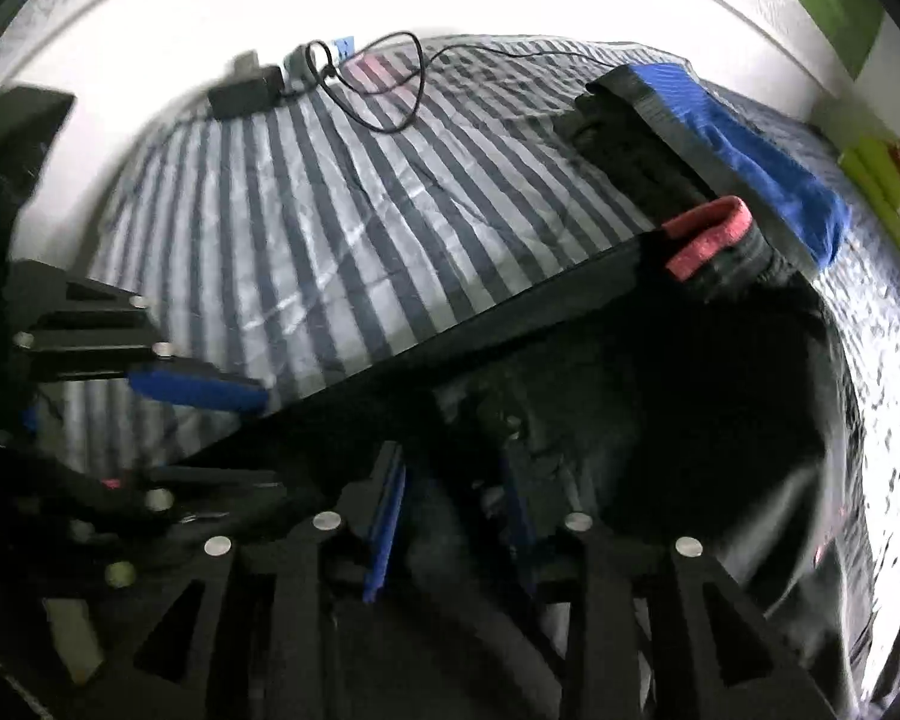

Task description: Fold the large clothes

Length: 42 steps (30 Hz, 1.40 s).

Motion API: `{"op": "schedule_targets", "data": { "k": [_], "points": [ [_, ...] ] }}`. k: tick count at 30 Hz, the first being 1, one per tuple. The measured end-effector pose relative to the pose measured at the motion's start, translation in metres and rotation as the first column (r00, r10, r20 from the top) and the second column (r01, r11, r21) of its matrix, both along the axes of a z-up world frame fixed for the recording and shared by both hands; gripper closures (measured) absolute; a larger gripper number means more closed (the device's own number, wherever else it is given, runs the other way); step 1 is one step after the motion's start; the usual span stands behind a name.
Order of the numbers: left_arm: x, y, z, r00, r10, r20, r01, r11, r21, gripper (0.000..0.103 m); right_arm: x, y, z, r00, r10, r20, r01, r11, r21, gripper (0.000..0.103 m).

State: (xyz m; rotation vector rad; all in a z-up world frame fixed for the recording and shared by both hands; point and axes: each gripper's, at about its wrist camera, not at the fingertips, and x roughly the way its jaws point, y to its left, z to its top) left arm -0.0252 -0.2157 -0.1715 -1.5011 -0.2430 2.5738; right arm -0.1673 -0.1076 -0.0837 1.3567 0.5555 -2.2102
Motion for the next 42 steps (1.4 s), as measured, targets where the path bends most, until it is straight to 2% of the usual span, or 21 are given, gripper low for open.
{"op": "schedule_targets", "data": {
  "k": [3, 5, 6, 8, 9, 15, 19, 25, 29, 32, 37, 40, 41, 42],
  "points": [
    [0.001, 0.001, 0.0, 1.0, -0.013, -0.005, 0.013, 1.0, -0.008, 0.067, -0.005, 0.003, -0.005, 1.0, -0.01, -0.016, 0.01, 1.0, -0.004, 0.073],
    [0.0, 0.001, 0.0, 1.0, -0.013, -0.003, 0.013, 1.0, -0.002, 0.067, -0.01, 0.012, -0.001, 0.999, -0.044, -0.002, 0.044, 0.998, -0.042, 0.087],
    [-0.001, 0.0, 0.0, 1.0, -0.014, -0.003, 0.014, 1.0, -0.002, 0.067, -0.013, 0.017, 0.001, 0.998, -0.058, 0.011, 0.059, 0.996, -0.071, 0.089],
    [-0.002, 0.0, 0.0, 1.0, -0.017, -0.003, 0.017, 1.0, -0.003, 0.067, -0.017, 0.029, 0.006, 0.996, -0.081, 0.049, 0.087, 0.985, -0.151, 0.1],
    [-0.004, 0.0, -0.001, 1.0, -0.019, -0.002, 0.019, 1.0, -0.005, 0.067, -0.018, 0.034, 0.008, 0.994, -0.087, 0.062, 0.097, 0.978, -0.187, 0.101],
    [-0.006, 0.0, -0.001, 1.0, -0.015, 0.0, 0.015, 1.0, -0.002, 0.067, -0.017, 0.041, 0.014, 0.994, -0.081, 0.079, 0.097, 0.968, -0.233, 0.102],
    [-0.009, -0.001, -0.002, 1.0, -0.009, 0.0, 0.009, 1.0, 0.004, 0.067, -0.017, 0.035, 0.013, 0.995, -0.033, 0.096, 0.056, 0.966, -0.251, 0.102],
    [-0.011, -0.001, -0.003, 1.0, -0.009, 0.0, 0.009, 1.0, 0.004, 0.066, -0.007, 0.015, -0.002, 0.994, 0.054, 0.099, -0.038, 0.987, -0.154, 0.102],
    [-0.011, 0.0, -0.003, 1.0, -0.011, -0.001, 0.011, 1.0, 0.003, 0.064, -0.003, 0.003, -0.007, 0.996, 0.066, 0.057, -0.063, 0.996, -0.061, 0.102],
    [-0.012, 0.004, -0.003, 1.0, -0.018, -0.004, 0.018, 1.0, -0.005, 0.058, -0.005, 0.004, -0.006, 0.997, 0.059, 0.041, -0.057, 0.997, -0.053, 0.102],
    [-0.013, 0.005, -0.004, 1.0, -0.022, -0.005, 0.022, 1.0, -0.006, 0.057, -0.012, 0.005, -0.007, 0.999, 0.034, 0.007, -0.033, 0.999, -0.035, 0.103],
    [-0.013, 0.003, -0.004, 1.0, -0.019, -0.003, 0.019, 1.0, 0.01, 0.057, -0.013, 0.006, -0.002, 0.998, 0.04, 0.043, -0.038, 0.999, -0.033, 0.094],
    [-0.013, 0.004, -0.004, 1.0, -0.021, -0.004, 0.021, 1.0, 0.009, 0.057, -0.014, 0.012, 0.003, 0.998, 0.025, 0.065, -0.021, 0.997, -0.075, 0.087],
    [-0.012, 0.004, -0.004, 1.0, -0.022, -0.005, 0.022, 1.0, 0.008, 0.057, -0.016, 0.02, 0.01, 0.995, 0.012, 0.095, 0.002, 0.989, -0.148, 0.085]
  ]
}}
